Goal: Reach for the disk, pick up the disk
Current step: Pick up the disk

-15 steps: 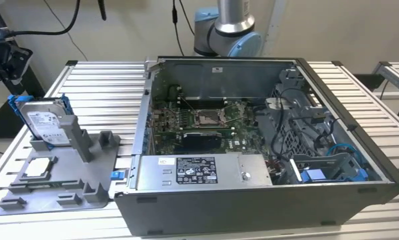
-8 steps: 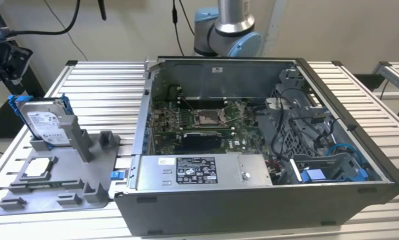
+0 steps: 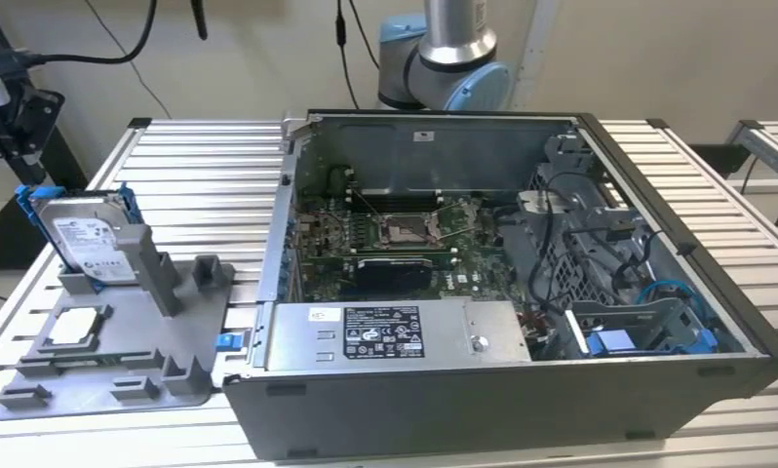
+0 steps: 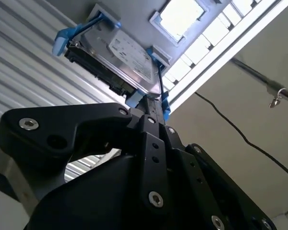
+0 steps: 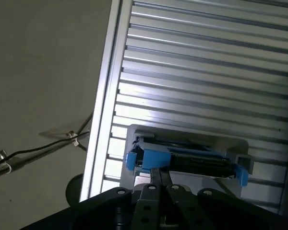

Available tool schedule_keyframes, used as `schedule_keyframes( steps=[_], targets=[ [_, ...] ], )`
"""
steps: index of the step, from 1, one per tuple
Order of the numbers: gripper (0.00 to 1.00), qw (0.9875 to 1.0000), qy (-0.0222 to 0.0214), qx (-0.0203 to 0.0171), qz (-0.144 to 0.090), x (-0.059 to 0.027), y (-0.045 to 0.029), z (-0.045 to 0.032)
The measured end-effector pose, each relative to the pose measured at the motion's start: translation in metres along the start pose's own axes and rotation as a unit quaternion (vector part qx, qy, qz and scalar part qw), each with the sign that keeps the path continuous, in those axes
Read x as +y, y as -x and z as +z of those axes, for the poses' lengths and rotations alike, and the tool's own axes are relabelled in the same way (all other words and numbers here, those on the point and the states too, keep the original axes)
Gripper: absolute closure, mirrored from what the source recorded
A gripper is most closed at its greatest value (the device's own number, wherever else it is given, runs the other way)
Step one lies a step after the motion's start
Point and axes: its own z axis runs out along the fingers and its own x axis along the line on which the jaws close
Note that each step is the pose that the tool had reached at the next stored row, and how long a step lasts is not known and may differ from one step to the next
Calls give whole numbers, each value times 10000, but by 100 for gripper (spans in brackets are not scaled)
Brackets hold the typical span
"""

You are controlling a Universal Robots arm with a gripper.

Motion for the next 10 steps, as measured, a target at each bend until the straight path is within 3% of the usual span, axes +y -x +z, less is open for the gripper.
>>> schedule_keyframes(
  steps=[5,10],
  targets=[
    [100,9990,0,17,-452,0,0,0],
    [100,9959,0,35,-908,0,0,0]
  ],
)
